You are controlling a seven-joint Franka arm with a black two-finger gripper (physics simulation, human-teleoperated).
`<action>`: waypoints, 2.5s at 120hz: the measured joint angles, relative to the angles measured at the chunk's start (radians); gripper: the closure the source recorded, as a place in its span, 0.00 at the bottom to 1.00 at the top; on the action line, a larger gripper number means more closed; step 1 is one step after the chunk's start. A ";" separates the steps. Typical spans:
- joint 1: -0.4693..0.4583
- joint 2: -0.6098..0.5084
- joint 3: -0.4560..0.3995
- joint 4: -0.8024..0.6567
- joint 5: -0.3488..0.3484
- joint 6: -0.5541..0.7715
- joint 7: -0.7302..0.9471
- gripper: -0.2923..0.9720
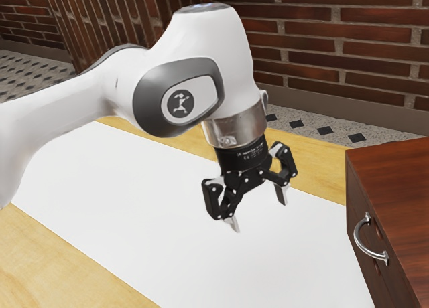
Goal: Pull the drawer handle with one arm to open the drawer
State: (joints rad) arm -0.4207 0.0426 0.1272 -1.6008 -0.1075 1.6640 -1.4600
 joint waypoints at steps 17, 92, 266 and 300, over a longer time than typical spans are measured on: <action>-0.137 0.019 0.103 0.011 -0.006 0.031 0.017 0.23; -0.263 0.053 0.179 0.005 -0.054 0.150 0.054 0.23; -0.348 0.055 0.184 -0.104 -0.058 0.315 0.097 0.43; -0.344 0.019 0.186 -0.136 -0.046 0.331 0.108 0.44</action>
State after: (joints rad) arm -0.7644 0.0618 0.3129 -1.7373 -0.1538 1.9950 -1.3517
